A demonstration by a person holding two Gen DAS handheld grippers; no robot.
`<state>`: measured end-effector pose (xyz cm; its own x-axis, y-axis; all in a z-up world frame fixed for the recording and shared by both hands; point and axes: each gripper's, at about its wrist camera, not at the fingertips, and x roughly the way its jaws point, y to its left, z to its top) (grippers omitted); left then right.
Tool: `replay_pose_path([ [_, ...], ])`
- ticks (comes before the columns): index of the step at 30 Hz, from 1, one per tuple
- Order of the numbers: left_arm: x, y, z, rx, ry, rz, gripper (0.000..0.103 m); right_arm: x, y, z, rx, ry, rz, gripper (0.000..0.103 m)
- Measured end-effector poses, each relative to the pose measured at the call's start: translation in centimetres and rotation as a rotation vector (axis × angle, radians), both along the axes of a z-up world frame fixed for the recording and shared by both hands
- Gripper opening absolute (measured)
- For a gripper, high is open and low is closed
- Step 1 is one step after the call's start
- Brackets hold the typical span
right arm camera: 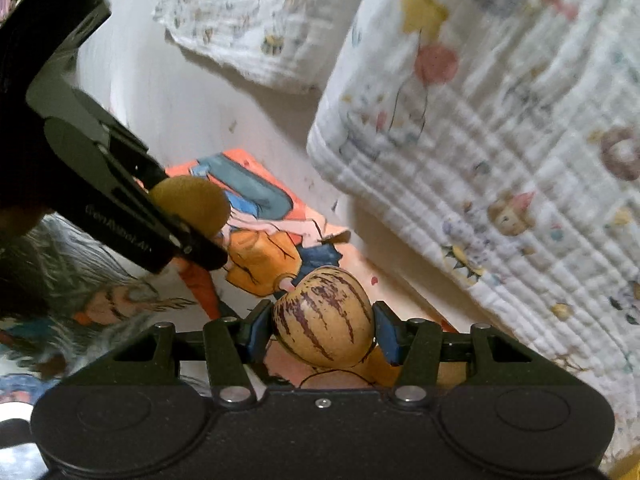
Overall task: Organize fruits
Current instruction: 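Close the left tool on the yellow pear while the right tool grasps the striped melon, then carry the pear with the left tool onto the tray while the right tool carries the melon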
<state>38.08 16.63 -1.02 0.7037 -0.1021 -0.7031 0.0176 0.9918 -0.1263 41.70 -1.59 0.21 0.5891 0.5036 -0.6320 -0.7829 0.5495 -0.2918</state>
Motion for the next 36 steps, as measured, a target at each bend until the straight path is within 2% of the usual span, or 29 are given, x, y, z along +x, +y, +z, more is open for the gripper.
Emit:
replay_pose_path([
  [6,-4.3,-1.9,2.5,-0.013,-0.033,0.002,0.060,-4.0,-2.9,2.7,0.064,0.001,-0.008,0.055],
  [15,-11.9,-6.0,4.6,-0.040,-0.066,-0.030,0.060,-11.6,-7.9,4.5,0.131,0.008,-0.023,0.055],
  [27,-21.8,-10.4,4.4,-0.056,-0.094,-0.139,0.060,-22.6,-13.1,2.8,0.159,0.061,-0.036,0.055],
  [36,-25.6,-12.7,2.6,-0.028,-0.082,-0.205,0.060,-26.8,-15.2,0.5,0.146,0.129,-0.045,0.055],
])
